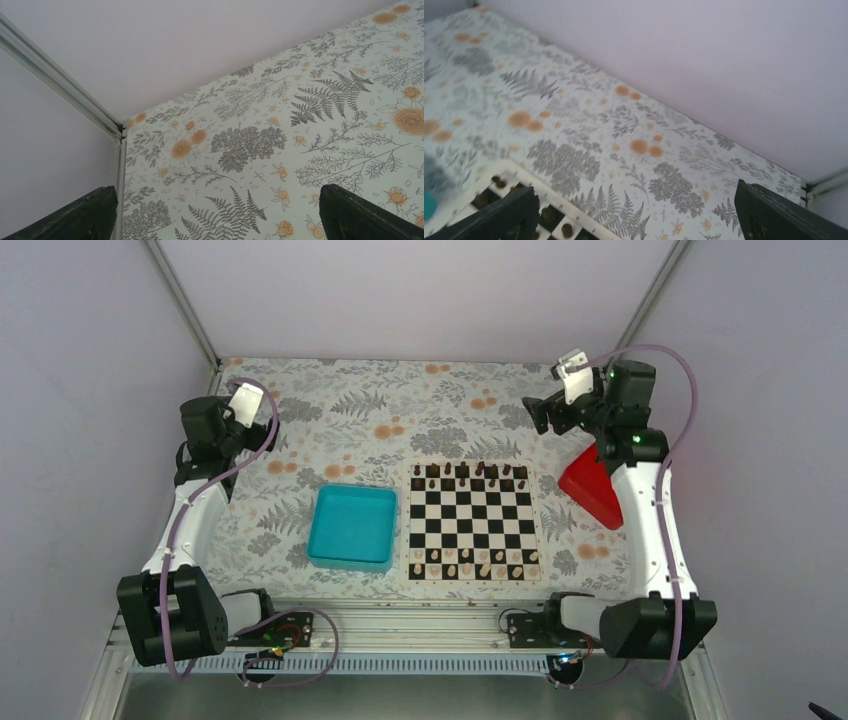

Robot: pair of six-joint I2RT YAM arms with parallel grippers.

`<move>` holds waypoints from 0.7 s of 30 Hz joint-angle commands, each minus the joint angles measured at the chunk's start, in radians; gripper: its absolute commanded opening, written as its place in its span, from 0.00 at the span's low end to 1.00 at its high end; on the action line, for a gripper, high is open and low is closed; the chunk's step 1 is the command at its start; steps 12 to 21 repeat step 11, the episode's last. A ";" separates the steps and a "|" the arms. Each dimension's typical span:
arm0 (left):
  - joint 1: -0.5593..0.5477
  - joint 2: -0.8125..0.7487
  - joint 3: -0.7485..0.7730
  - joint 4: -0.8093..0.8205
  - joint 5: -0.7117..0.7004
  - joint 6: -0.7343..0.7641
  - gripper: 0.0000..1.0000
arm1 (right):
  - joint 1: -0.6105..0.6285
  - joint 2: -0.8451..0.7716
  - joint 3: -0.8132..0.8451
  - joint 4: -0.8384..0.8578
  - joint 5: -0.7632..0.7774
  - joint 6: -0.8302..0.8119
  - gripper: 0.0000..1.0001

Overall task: Set up the chess pieces on the board
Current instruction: Reset both arms

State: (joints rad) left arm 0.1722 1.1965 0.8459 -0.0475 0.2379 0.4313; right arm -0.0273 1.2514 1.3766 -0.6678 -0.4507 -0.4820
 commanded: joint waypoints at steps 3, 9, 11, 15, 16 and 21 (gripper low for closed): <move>0.003 0.015 0.025 -0.008 0.026 -0.012 1.00 | 0.031 -0.068 -0.205 0.407 0.275 0.319 1.00; 0.003 0.014 0.024 -0.008 0.030 -0.012 1.00 | 0.046 -0.026 -0.251 0.433 0.234 0.300 1.00; 0.003 0.010 0.024 -0.009 0.033 -0.013 1.00 | 0.060 -0.030 -0.273 0.452 0.236 0.290 1.00; 0.003 0.010 0.024 -0.009 0.033 -0.013 1.00 | 0.060 -0.030 -0.273 0.452 0.236 0.290 1.00; 0.003 0.010 0.024 -0.009 0.033 -0.013 1.00 | 0.060 -0.030 -0.273 0.452 0.236 0.290 1.00; 0.003 0.010 0.024 -0.009 0.033 -0.013 1.00 | 0.060 -0.030 -0.273 0.452 0.236 0.290 1.00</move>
